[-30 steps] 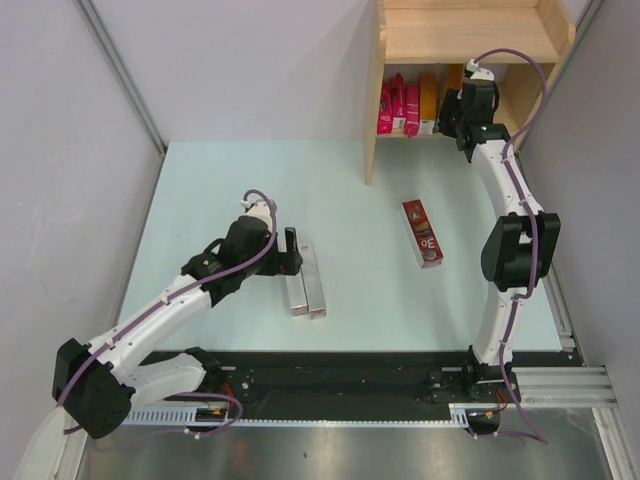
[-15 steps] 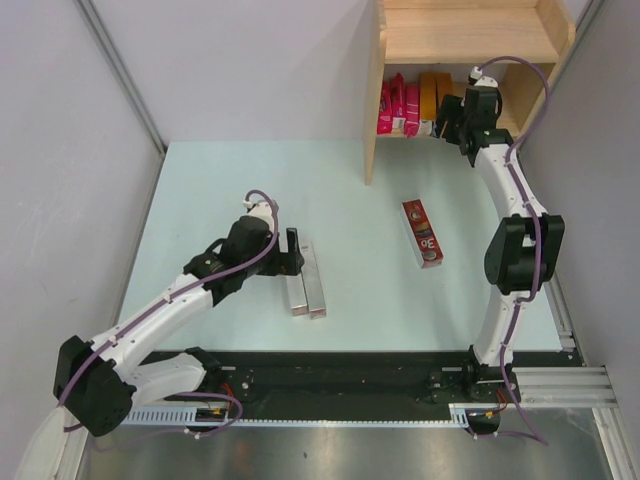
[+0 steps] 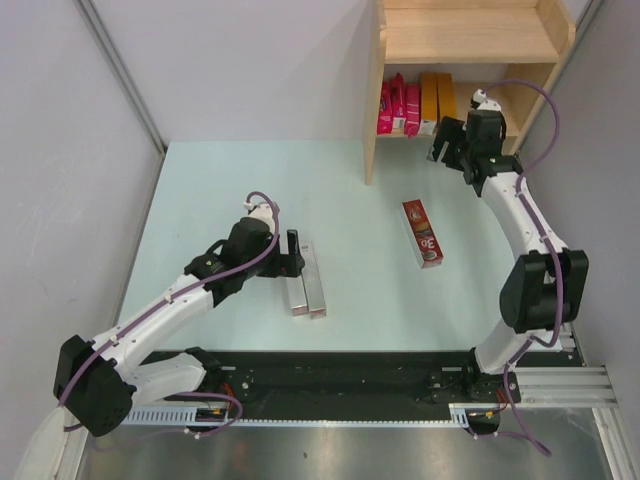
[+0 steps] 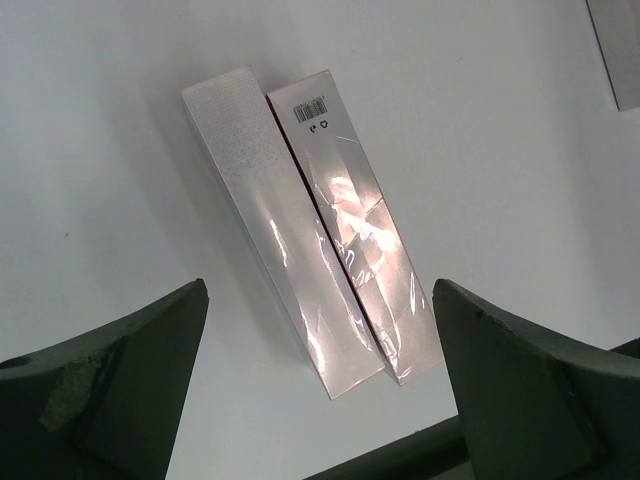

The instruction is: Place and organize the toothpastes onto the shelf

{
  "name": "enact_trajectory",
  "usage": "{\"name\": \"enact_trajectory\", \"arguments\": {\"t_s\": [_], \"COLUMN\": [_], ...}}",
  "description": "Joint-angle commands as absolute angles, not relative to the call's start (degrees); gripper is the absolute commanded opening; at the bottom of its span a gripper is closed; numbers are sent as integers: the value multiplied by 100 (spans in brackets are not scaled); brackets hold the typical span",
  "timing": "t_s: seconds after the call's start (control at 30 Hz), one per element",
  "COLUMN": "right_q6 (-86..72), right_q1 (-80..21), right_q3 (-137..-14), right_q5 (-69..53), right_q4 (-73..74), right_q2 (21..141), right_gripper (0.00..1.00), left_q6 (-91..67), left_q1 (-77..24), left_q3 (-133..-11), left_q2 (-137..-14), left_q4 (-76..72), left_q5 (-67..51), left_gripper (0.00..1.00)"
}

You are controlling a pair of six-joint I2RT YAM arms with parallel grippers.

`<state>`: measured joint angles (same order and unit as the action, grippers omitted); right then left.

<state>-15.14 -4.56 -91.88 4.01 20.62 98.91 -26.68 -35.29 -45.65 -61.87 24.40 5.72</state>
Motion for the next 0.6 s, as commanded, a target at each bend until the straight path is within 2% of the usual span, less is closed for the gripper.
{"name": "enact_trajectory", "arguments": {"t_s": [0.0, 0.27, 0.57], "right_q6": [-1723, -1802, -2258], "right_q1": [-606, -1510, -3233], "right_q3": [-8413, -7067, -6021], "right_q5": [632, 1300, 2091], "right_q4": [1854, 2222, 2785], "right_q2": [8949, 7507, 6557], "right_gripper": [87, 87, 87], "left_q6": [-2707, -2786, -2865], "left_q1": [-3551, -3551, -3551], "left_q3": [-4614, -4614, -4553], "left_q2": [-6196, -6223, -6214], "left_q4": [2215, 2224, 2294], "left_q5": [501, 483, 527], "left_gripper": [100, 100, 100]}}
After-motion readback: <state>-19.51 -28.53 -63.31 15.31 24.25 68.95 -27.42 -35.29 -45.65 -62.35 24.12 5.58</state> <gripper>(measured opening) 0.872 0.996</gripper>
